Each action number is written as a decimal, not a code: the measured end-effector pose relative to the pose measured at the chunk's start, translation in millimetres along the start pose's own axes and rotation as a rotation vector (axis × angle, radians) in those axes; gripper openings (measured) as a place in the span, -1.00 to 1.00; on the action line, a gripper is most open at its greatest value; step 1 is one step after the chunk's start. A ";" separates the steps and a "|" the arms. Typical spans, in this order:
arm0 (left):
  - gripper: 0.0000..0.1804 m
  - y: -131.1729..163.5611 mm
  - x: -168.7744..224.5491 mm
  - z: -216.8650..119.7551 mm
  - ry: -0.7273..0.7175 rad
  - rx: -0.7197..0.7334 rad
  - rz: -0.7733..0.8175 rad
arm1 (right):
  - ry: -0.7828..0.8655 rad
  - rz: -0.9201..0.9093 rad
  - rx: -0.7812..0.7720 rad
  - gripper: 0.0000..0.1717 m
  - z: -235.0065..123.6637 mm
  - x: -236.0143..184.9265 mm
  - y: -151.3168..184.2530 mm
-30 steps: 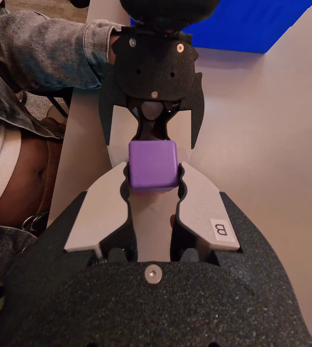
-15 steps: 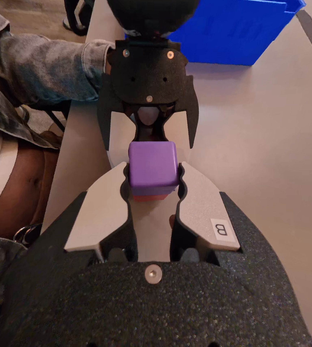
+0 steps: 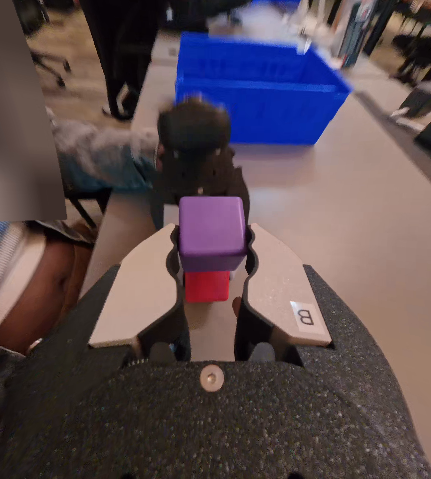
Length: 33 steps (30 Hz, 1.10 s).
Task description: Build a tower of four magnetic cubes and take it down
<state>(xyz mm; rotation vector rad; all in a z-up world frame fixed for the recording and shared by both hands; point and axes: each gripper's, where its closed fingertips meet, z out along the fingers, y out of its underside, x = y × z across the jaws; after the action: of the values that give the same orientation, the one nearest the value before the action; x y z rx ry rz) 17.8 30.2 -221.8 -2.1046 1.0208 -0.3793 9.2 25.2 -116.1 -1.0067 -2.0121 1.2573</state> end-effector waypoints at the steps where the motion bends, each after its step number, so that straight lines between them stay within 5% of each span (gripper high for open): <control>1: -0.41 2.8 -1.2 1.1 -0.012 -0.019 0.007 | 0.004 0.018 0.050 -0.43 -11.8 1.6 -9.8; 9: -0.42 -4.8 1.4 -1.2 0.003 0.020 0.010 | 0.433 0.071 -0.018 -0.43 -122.0 41.9 -7.2; 15: -0.41 -9.2 0.9 -2.8 -0.007 0.042 0.021 | 0.811 0.246 -0.280 -0.43 -214.4 73.6 66.0; 24: -0.41 -6.4 0.3 -1.6 -0.008 0.023 0.018 | 0.805 0.525 -0.446 -0.42 -216.7 105.5 167.2; 33: -0.41 -6.2 0.9 -1.3 -0.005 0.018 0.022 | 0.775 0.632 -0.556 -0.43 -214.2 104.1 205.4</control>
<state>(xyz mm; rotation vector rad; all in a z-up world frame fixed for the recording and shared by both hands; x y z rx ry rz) 21.0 31.3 -216.4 -2.0757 1.0329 -0.3715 177.2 274.0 -209.6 -2.1147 -1.4527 0.3840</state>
